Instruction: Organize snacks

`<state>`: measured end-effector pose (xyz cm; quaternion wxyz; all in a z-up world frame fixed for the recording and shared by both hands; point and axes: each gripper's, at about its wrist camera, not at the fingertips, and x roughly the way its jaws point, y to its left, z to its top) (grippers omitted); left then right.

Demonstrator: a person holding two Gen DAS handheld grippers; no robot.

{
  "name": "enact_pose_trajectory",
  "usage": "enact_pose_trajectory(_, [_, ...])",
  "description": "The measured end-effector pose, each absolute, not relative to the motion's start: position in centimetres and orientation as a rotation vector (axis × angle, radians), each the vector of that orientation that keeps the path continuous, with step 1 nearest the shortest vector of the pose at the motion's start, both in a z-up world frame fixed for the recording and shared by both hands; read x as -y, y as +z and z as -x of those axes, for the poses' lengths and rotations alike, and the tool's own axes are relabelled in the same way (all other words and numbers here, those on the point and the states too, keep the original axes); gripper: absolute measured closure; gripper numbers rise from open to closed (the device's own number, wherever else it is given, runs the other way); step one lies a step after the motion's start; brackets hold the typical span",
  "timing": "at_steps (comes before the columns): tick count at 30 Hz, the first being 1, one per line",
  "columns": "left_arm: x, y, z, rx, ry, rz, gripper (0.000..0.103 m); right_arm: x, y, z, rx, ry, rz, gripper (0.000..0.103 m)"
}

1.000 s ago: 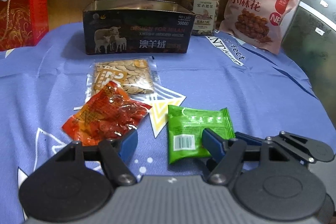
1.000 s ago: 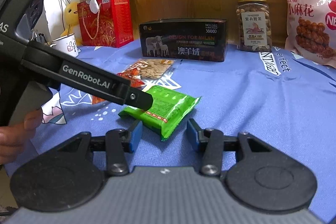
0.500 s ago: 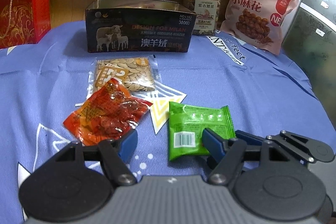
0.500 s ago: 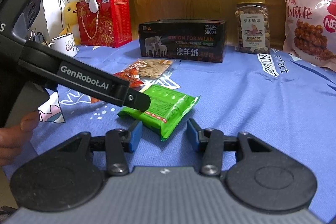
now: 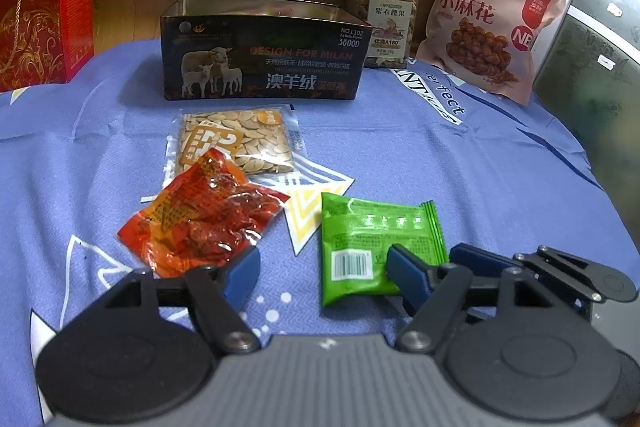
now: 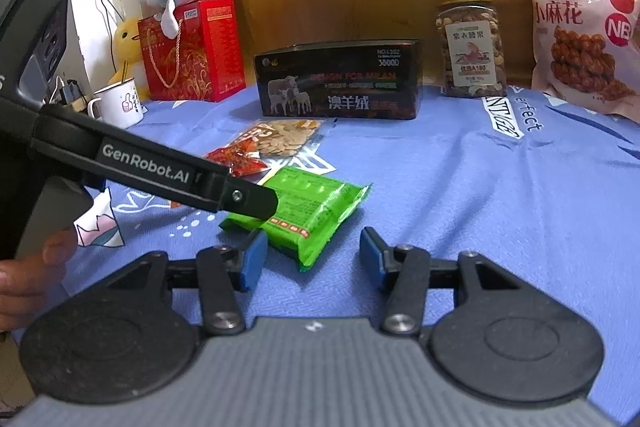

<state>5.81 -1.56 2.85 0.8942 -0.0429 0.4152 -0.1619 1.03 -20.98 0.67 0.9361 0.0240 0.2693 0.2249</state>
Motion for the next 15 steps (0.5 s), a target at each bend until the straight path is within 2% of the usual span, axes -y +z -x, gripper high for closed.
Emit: enact_pose_trajectory(15, [1.77,2.66,-5.73,-0.851,-0.350,0.082,0.025,21.07,0.70,-0.95,-0.547,0.464,-0.050,0.048])
